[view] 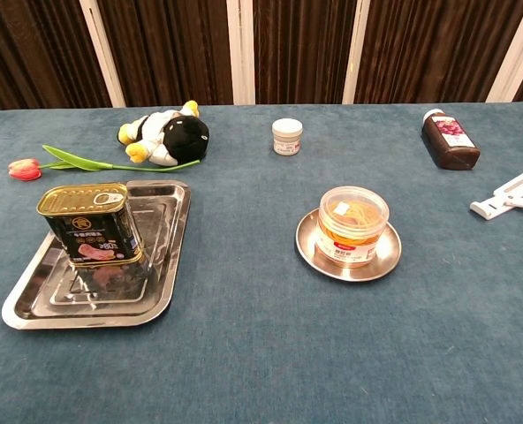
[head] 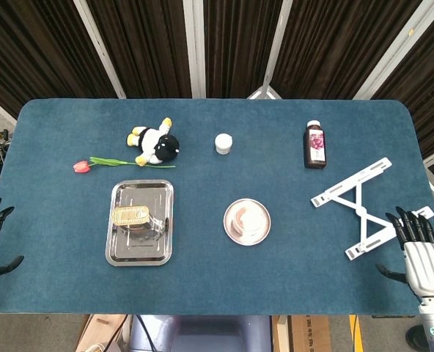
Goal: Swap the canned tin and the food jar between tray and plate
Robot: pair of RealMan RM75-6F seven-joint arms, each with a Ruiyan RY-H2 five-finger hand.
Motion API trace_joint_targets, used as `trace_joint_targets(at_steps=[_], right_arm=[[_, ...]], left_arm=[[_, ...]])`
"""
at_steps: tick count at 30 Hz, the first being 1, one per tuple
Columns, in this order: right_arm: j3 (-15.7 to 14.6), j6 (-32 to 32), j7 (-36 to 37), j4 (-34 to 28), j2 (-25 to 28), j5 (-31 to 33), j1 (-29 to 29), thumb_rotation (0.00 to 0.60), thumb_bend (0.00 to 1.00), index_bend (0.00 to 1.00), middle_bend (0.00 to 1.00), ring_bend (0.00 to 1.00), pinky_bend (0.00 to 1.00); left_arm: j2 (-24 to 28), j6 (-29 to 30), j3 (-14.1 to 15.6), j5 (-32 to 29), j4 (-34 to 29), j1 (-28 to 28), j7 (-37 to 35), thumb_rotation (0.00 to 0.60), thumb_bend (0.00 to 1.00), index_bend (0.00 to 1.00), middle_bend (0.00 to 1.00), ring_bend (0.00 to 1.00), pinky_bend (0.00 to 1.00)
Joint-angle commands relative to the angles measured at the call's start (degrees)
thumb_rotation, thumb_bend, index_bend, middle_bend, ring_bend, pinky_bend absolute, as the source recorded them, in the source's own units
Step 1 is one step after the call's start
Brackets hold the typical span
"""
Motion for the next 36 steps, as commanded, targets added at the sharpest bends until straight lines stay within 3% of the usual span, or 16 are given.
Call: trace_joint_targets(at_steps=[1,8,13,18,26,36], right_arm=[[-0.4,-0.9,0.2,-0.5,-0.3,-0.8,0.8,0.6,0.06,0.11,0.03,0.0,0.0],[1.1,-9.6,-3.1,-5.6,-0.3,0.1,6.9,0.6,0.05,0.09,0.03,0.0,0.0],[3.5,-19.8,-7.7,-11.0,-2.1,7.0,13.5,0.6,0.05,0.07,0.02,0.0,0.0],[5.9,-26.5,-13.6,-10.3,-6.2,14.8,19.6,0.6,0.05,0.07,0.02,0.0,0.0],[8.7,-29.6,-22.2,-8.1,-13.0,26.2,27.3,0.6,0.05,0.07,0.02,0.0,0.0],[8.3,-31.8,-28.2,-4.3,-18.5,36.4,34.1,0.6,0.05,0.06,0.02,0.0,0.0]], left_arm=[[-0.1,-0.3,-0.1,-0.4,-0.2,-0.1,0.6,0.6,0.11,0.14,0.0,0.0,0.06],[-0.6,-1.1,-0.1,-0.9,-0.3,-0.5,1.9,0.6,0.11,0.14,0.0,0.0,0.06],[-1.1,-1.5,-0.6,-2.5,-0.4,-0.6,3.8,0.6,0.11,0.14,0.0,0.0,0.06],[-1.0,-1.1,-0.7,-2.6,-0.7,-0.4,3.7,0.6,0.11,0.13,0.0,0.0,0.06],[-0.5,-0.5,-1.4,-4.0,-0.8,0.2,3.1,0.6,0.11,0.13,0.0,0.0,0.06],[0.0,-0.2,-2.0,-5.4,-1.1,0.6,2.7,0.6,0.11,0.13,0.0,0.0,0.06]])
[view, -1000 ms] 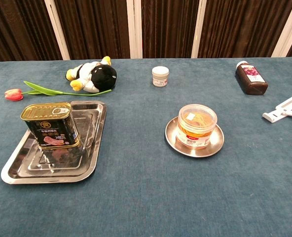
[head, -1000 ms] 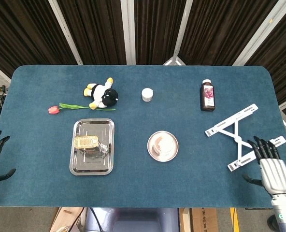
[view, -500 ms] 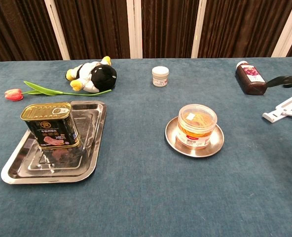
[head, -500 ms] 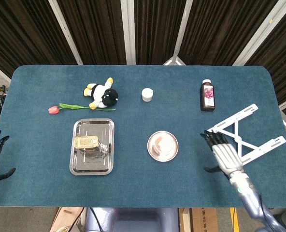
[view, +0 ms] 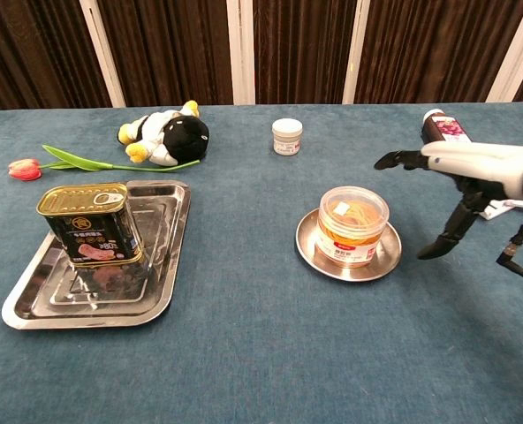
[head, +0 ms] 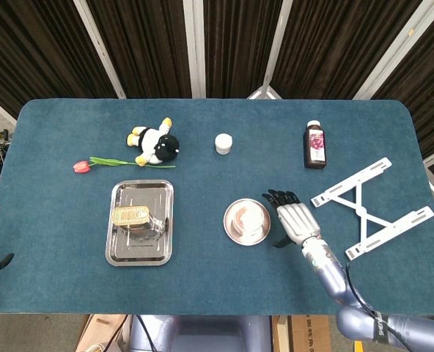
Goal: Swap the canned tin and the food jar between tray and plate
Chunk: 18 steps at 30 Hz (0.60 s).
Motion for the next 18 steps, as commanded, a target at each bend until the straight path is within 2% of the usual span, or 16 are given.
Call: trace_joint_targets(at_steps=[1,6,10,18], right_arm=[[-0.5,-0.7,-2.5,2.1,-2.4,2.9,2.4,0.6,0.05,0.07,0.02,0.0,0.0],[-0.1,-0.1,-3.3,3.9,-4.8,5.3,4.8,0.6,0.04,0.07,0.06,0.02,0.0],[0.3,0.5,-2.9,4.9,-6.1,6.4,6.0,0.6,0.04,0.11,0.11,0.11,0.0],[-0.4,2.1,-4.4,6.2,-7.8,8.0,8.1,0.6,0.04,0.29,0.29,0.28,0.0]], left_arm=[[0.1,-0.3,-0.2,-0.5,-0.1,0.0,0.1,0.6,0.11,0.13,0.0,0.0,0.06],[0.0,-0.3,-0.5,-1.0,-0.1,0.0,0.1,0.6,0.11,0.13,0.0,0.0,0.06],[0.1,-1.0,-0.7,-2.0,-0.1,-0.2,0.0,0.6,0.11,0.13,0.0,0.0,0.06],[-0.1,-0.9,-1.3,-3.3,-0.5,-0.1,0.3,0.6,0.11,0.13,0.0,0.0,0.06]])
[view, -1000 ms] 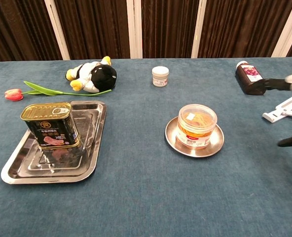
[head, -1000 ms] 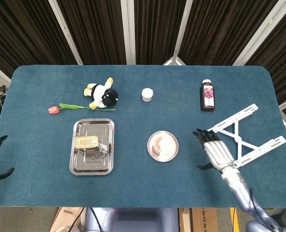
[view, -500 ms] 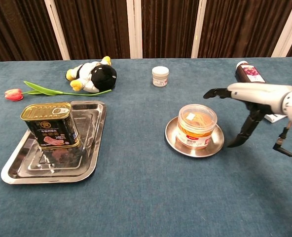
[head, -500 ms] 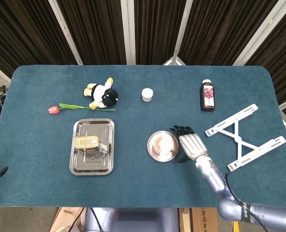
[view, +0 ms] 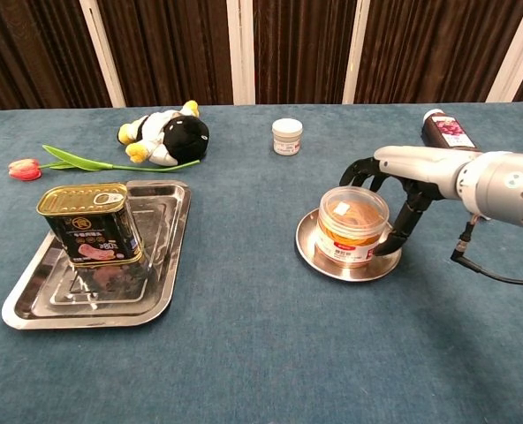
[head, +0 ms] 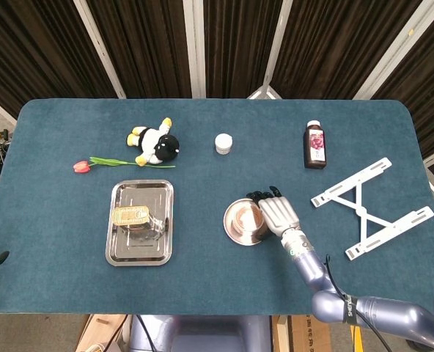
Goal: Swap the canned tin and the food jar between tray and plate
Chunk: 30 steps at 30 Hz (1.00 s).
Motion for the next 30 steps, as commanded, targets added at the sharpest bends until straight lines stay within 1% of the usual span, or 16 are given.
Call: trace_joint_targets(at_steps=[1,7,11,16,20,25,30], right_arm=[[-0.6,0.7,-0.8,0.5,-0.9,0.4,0.8,0.6,0.04,0.33,0.31,0.3,0.0],[-0.6,2.2,-0.6,1.1,-2.2,0.0,1.6,0.6,0.04,0.46,0.39,0.36,0.0],[0.4,3.6,-0.2,1.1,-2.6,-0.5,2.1,0.6,0.04,0.52,0.41,0.37,0.0],[2.0,4.5,-0.2,-0.2,-2.1,-0.2,3.0,0.6,0.04,0.53,0.41,0.37,0.0],[3.6,3.7,-1.3,0.1,-2.9,1.5,5.3,0.6,0.04,0.53,0.41,0.37,0.0],[5.2,2.1,-2.1,4.3,-7.1,4.6,9.2,0.6,0.04,0.53,0.41,0.37,0.0],[6.0,2.1,-1.7,10.1,-12.4,4.8,11.9,0.6,0.04,0.53,0.41,0.37,0.0]], left_arm=[[0.0,0.1,0.0,-0.1,-0.2,0.1,0.0,0.6,0.11,0.13,0.0,0.0,0.06],[0.2,-0.3,-0.1,-0.3,-0.4,0.1,-0.7,0.6,0.11,0.13,0.0,0.0,0.06],[0.4,-0.6,-0.3,-0.9,-0.4,0.0,-1.2,0.6,0.11,0.13,0.0,0.0,0.06],[0.6,-0.6,-0.5,-1.2,-0.4,0.0,-1.6,0.6,0.11,0.13,0.0,0.0,0.06],[0.7,-0.6,-0.7,-1.4,-0.1,0.1,-2.2,0.6,0.11,0.13,0.0,0.0,0.06],[0.9,-0.8,-1.2,-2.6,0.1,0.0,-2.4,0.6,0.11,0.13,0.0,0.0,0.06],[0.9,-0.9,-1.4,-3.2,0.3,0.0,-2.2,0.6,0.11,0.13,0.0,0.0,0.06]])
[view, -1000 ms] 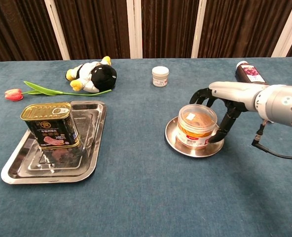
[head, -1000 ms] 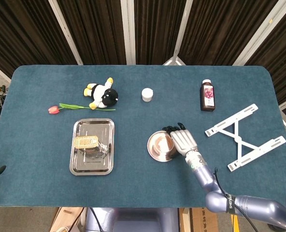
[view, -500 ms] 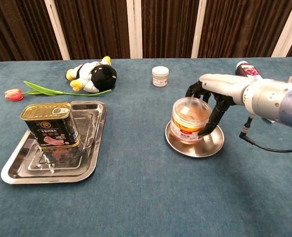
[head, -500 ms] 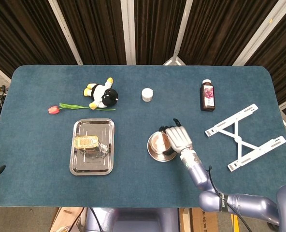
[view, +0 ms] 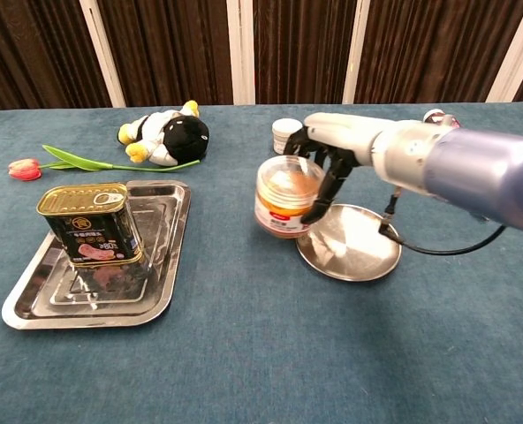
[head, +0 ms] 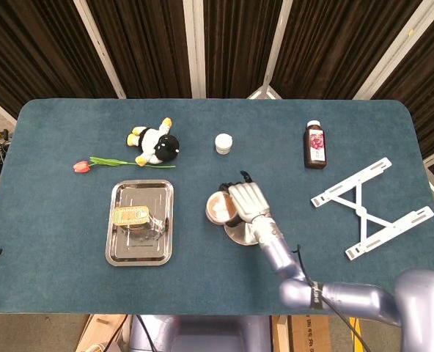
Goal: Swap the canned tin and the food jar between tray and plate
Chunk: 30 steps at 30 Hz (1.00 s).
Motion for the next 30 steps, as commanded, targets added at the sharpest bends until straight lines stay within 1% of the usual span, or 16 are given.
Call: trace_joint_targets(at_steps=[1,4,7,8,9,10,11,12,13,14,16,20,24,27,29,30], right_arm=[[0.9,-0.6,0.2,5.1,-4.6,0.2,2.8,0.6,0.04,0.53,0.41,0.37,0.0],[1.4,-0.5,-0.2,9.4,-8.1,-0.7,4.9,0.6,0.05,0.53,0.41,0.37,0.0],[1.7,-1.0,0.3,11.2,-9.9,-1.3,6.0,0.6,0.04,0.52,0.41,0.37,0.0],[1.9,-1.3,0.4,11.5,-10.3,-1.3,6.3,0.6,0.04,0.5,0.4,0.35,0.0],[2.1,-1.6,0.3,11.8,-10.6,-1.2,6.6,0.6,0.04,0.46,0.38,0.33,0.0],[2.1,-1.8,-0.1,12.1,-10.8,-1.0,7.0,0.6,0.04,0.37,0.32,0.27,0.0],[2.0,-2.2,-1.1,12.2,-10.9,-0.2,7.5,0.6,0.04,0.26,0.25,0.2,0.0],[2.0,-2.4,-2.2,12.1,-10.8,0.9,7.9,0.6,0.03,0.14,0.15,0.11,0.0],[2.1,-2.6,-3.5,11.6,-10.4,2.3,8.4,0.6,0.01,0.05,0.07,0.04,0.0],[2.4,-2.5,-4.7,11.0,-10.0,3.6,8.8,0.6,0.0,0.01,0.02,0.0,0.0],[3.2,-1.9,-6.3,9.2,-8.8,6.0,9.4,0.6,0.0,0.0,0.0,0.0,0.0],[4.3,0.5,-11.1,2.6,-3.0,11.0,10.0,0.6,0.0,0.0,0.0,0.0,0.0],[3.8,4.3,-13.7,-7.6,5.6,13.7,7.7,0.6,0.0,0.0,0.0,0.0,0.0],[1.5,8.2,-13.0,-16.4,13.4,10.7,3.4,0.6,0.0,0.0,0.0,0.0,0.0],[-1.0,10.9,-10.2,-22.4,18.6,5.7,-1.2,0.6,0.0,0.0,0.0,0.0,0.0],[-3.0,12.4,-7.3,-25.6,21.8,1.4,-4.7,0.6,0.0,0.0,0.0,0.0,0.0]], left_arm=[[0.2,-0.1,-0.2,-0.5,0.1,0.0,0.1,0.6,0.11,0.13,0.0,0.0,0.06],[0.7,-0.1,-0.6,-1.1,0.1,0.2,-0.9,0.6,0.12,0.13,0.0,0.0,0.07],[1.0,0.1,-0.9,-1.8,0.3,0.4,-1.4,0.6,0.11,0.13,0.0,0.0,0.07],[1.1,0.1,-1.0,-2.0,0.3,0.5,-1.6,0.6,0.11,0.13,0.0,0.0,0.07],[1.2,0.2,-1.1,-2.2,0.3,0.6,-1.7,0.6,0.12,0.13,0.0,0.0,0.07],[1.2,0.2,-1.1,-2.3,0.3,0.6,-1.9,0.6,0.12,0.13,0.0,0.0,0.07],[1.4,0.3,-1.2,-2.3,0.3,0.7,-2.1,0.6,0.12,0.13,0.0,0.0,0.07],[1.4,0.3,-1.2,-2.4,0.3,0.7,-2.2,0.6,0.12,0.13,0.0,0.0,0.07],[1.5,0.3,-1.3,-2.4,0.4,0.8,-2.4,0.6,0.12,0.13,0.0,0.0,0.07],[1.6,0.3,-1.3,-2.5,0.4,0.8,-2.6,0.6,0.12,0.13,0.0,0.0,0.07],[1.7,0.2,-1.3,-2.7,0.4,0.8,-2.7,0.6,0.12,0.13,0.0,0.0,0.07],[1.6,-0.1,-1.4,-2.8,0.7,0.7,-2.5,0.6,0.12,0.13,0.0,0.0,0.07],[1.6,-0.6,-0.8,-1.3,0.8,0.3,-3.3,0.6,0.12,0.13,0.0,0.0,0.07],[2.0,-1.5,0.3,1.8,0.6,-0.1,-5.5,0.6,0.12,0.12,0.0,0.0,0.07],[2.4,-2.6,1.3,4.1,0.4,-0.5,-7.5,0.6,0.11,0.12,0.0,0.0,0.07],[2.6,-3.4,1.9,5.3,0.2,-1.0,-8.6,0.6,0.11,0.12,0.0,0.0,0.07]])
